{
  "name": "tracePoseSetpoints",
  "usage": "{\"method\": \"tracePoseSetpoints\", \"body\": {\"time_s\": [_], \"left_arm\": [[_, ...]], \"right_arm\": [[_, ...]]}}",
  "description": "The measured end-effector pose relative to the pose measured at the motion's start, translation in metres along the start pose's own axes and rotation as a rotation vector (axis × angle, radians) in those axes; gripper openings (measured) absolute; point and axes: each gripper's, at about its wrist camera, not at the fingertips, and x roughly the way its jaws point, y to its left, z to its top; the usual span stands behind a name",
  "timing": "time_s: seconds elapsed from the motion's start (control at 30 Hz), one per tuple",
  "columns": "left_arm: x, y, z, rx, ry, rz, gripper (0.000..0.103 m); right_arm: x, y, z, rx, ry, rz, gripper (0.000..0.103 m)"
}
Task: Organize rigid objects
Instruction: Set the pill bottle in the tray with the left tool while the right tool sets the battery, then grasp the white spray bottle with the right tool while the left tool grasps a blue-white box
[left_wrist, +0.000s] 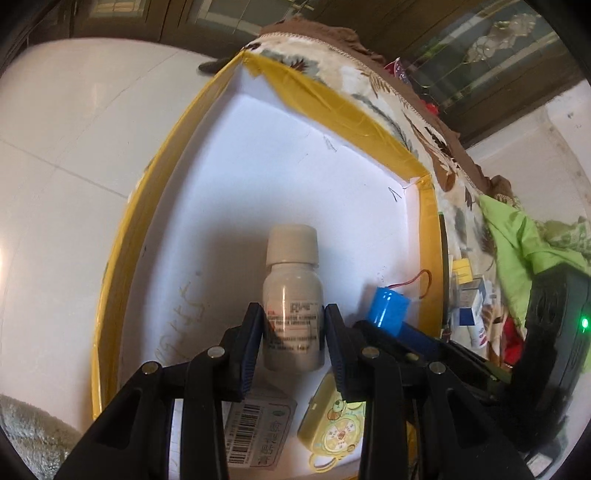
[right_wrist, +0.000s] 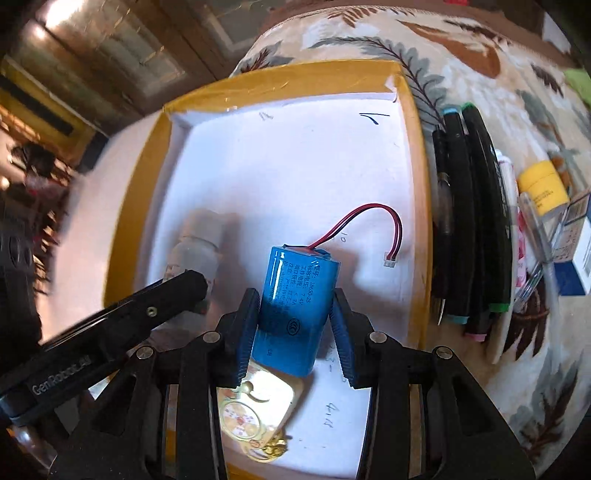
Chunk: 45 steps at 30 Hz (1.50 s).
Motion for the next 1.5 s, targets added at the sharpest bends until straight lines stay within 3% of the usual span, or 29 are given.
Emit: {"method": "tracePoseSetpoints", "body": {"time_s": [0.13,0.2,0.27,0.37,0.5,0.63,0.8,0.97,1.1,1.33,1.5], "left_arm": [[-0.002,0.007,0.0,-0.032,0.009,-0.024,0.035],[-0.005,0.012,0.001,-0.062,0.006,-0.05,0.041],[-0.01,0.014,0.001,-0.077,-0.014,-0.075,0.055],[-0.018,0.014,0.001,-0.092,-0.037,-0.116,0.058],[-0.03,0.01,-0.002,-0.089,-0.077,-0.142,0.058],[-0.048,-0.003,-0.016,-0.03,-0.144,-0.136,0.058],[-0.067,-0.026,-0.04,0.047,-0.187,-0.172,0.058],[-0.066,-0.049,-0.051,0.115,-0.164,-0.213,0.058],[-0.057,-0.067,-0.056,0.177,-0.147,-0.229,0.058],[-0.041,-0.081,-0.058,0.223,-0.103,-0.255,0.058],[-0.037,-0.083,-0.058,0.239,-0.078,-0.266,0.058]], "right_arm": [[0.004,0.009,0.001,-0.032,0.002,-0.036,0.039],[0.003,0.009,0.003,-0.025,-0.006,-0.028,0.039],[-0.004,0.006,0.005,-0.015,-0.023,-0.016,0.04],[-0.016,-0.003,0.006,0.026,-0.04,0.054,0.046],[-0.036,-0.024,0.002,0.111,-0.067,0.142,0.046],[-0.074,-0.052,-0.006,0.204,-0.166,0.236,0.046],[-0.124,-0.112,-0.024,0.391,-0.315,0.165,0.046],[-0.155,-0.19,-0.043,0.526,-0.388,0.056,0.046],[-0.148,-0.237,-0.049,0.572,-0.345,0.003,0.046],[-0.121,-0.257,-0.03,0.488,-0.288,-0.149,0.046],[-0.096,-0.272,-0.036,0.497,-0.205,-0.138,0.046]]}}
